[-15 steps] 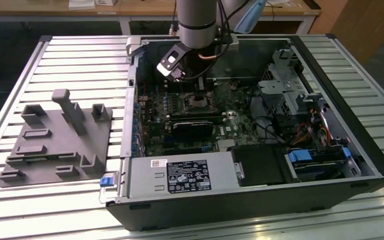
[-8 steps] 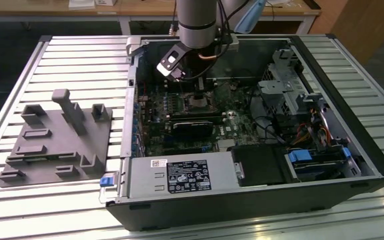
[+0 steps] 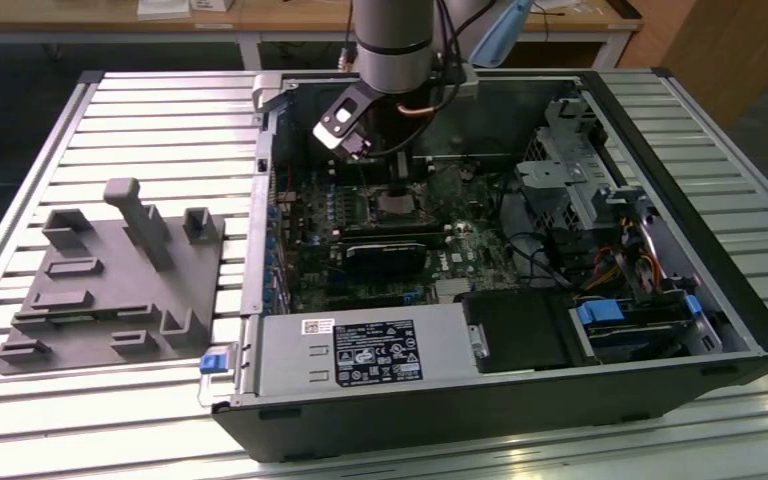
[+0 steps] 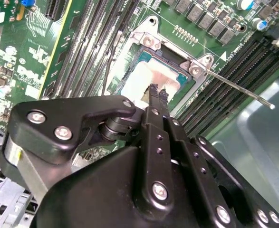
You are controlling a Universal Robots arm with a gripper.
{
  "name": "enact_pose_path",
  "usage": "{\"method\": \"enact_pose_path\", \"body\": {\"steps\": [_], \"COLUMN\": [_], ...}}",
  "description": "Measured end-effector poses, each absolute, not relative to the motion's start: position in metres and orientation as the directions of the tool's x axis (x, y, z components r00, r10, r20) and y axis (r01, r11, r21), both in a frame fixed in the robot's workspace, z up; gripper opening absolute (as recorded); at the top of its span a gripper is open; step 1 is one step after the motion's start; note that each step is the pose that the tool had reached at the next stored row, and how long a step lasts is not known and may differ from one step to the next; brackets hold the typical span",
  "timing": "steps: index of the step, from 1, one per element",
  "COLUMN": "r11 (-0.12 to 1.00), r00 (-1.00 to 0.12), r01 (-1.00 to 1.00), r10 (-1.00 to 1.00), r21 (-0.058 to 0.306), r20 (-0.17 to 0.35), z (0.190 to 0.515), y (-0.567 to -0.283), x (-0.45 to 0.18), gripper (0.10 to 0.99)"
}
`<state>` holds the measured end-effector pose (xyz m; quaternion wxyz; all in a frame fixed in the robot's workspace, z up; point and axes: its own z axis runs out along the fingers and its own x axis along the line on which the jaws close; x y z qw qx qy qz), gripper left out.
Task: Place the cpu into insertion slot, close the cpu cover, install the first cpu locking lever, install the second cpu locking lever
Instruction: 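Place the cpu into insertion slot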
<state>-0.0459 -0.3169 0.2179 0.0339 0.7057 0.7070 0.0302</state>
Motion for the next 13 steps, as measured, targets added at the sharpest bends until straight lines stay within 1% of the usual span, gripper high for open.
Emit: {"method": "enact_pose_path", "body": {"steps": [13], "r11": [0.002], "r00": [-0.002], "r01": [0.996], "r10": [1.000], "r21": [0.094], "r20": [-0.005], "z": [0.253], "y": [-0.317], "x": [-0.046], "gripper": [0.106]}}
